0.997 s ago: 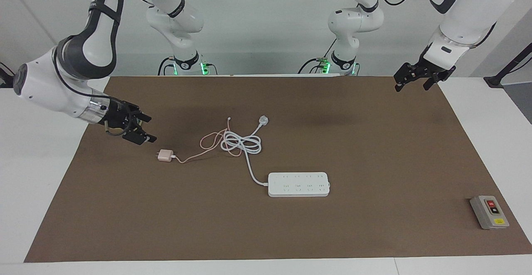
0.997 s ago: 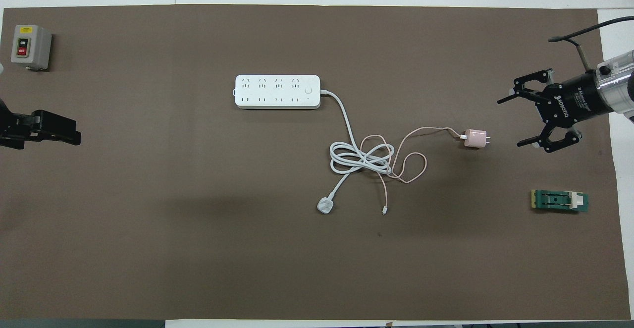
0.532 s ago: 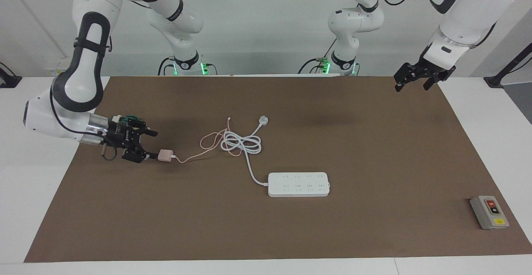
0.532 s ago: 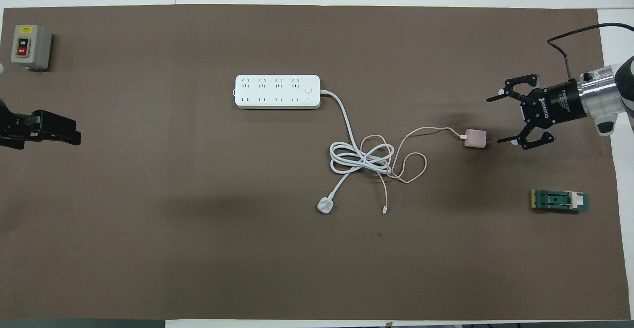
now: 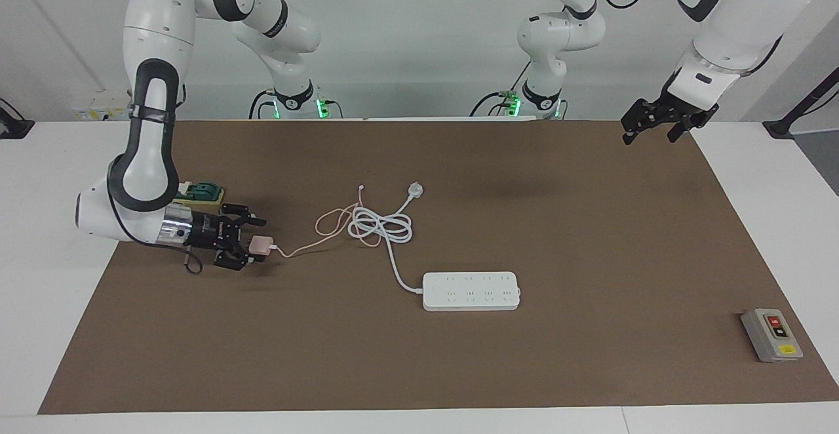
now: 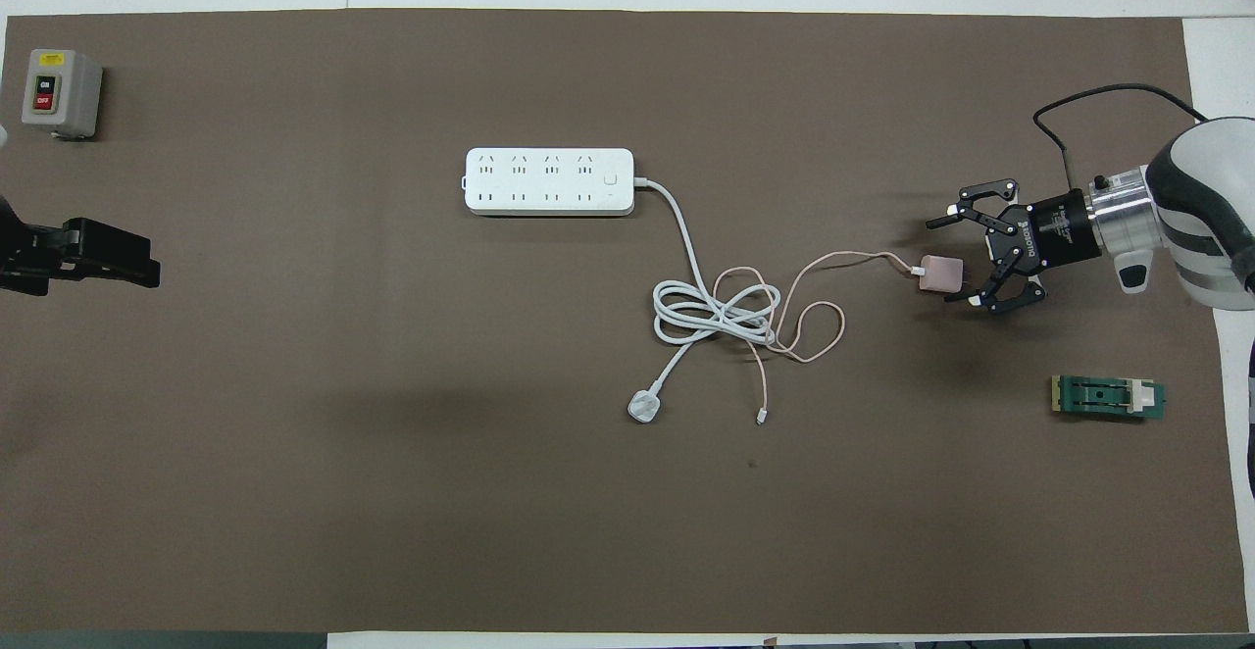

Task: Plug charger into power strip
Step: 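Reach the right gripper down and grasp the pink charger plug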

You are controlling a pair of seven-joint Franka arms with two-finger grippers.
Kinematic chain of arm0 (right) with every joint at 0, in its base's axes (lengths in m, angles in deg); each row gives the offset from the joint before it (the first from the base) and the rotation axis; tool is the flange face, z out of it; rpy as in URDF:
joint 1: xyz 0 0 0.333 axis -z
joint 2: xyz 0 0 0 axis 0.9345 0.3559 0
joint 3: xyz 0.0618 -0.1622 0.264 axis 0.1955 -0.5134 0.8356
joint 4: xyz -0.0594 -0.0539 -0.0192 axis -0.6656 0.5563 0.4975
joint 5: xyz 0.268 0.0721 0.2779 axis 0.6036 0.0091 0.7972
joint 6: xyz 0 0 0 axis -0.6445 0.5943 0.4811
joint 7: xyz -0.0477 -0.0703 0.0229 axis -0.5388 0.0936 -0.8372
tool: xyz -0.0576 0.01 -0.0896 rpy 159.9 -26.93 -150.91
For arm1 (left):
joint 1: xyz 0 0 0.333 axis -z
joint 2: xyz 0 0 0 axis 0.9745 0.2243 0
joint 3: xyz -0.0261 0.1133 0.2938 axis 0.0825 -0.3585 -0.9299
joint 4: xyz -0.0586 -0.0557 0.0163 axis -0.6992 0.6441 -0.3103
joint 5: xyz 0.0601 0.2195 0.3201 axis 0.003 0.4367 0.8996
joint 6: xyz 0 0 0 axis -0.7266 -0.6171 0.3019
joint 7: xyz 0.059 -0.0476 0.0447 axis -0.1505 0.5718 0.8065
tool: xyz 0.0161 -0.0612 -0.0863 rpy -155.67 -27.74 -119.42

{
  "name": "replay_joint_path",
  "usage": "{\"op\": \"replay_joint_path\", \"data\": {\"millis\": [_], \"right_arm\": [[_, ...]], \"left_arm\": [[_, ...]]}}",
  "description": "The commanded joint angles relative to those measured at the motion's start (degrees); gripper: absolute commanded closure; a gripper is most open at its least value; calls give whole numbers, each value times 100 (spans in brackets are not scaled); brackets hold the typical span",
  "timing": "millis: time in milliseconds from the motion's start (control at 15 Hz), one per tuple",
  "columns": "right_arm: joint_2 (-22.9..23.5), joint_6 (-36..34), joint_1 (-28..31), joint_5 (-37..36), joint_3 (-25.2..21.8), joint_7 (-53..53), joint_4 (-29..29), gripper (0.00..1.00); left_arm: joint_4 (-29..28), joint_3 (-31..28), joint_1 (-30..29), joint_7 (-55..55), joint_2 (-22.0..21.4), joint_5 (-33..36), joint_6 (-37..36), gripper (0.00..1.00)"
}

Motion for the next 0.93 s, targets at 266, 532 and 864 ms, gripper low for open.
{"op": "replay_joint_path", "data": {"millis": [266,532,864], "right_arm": [[4,234,195,151,29,-835,-401,0],[4,278,282,160,20,-871,-392,0],[30,532,291,160,29,-906,-515,0]], "left_arm": [[66,-83,-78,-167,-122,-3,94,0],[-4,-110,-384,-467,-130,-727,358,0],[-267,-119,-580,-502,-218,-2856,437,0]]}}
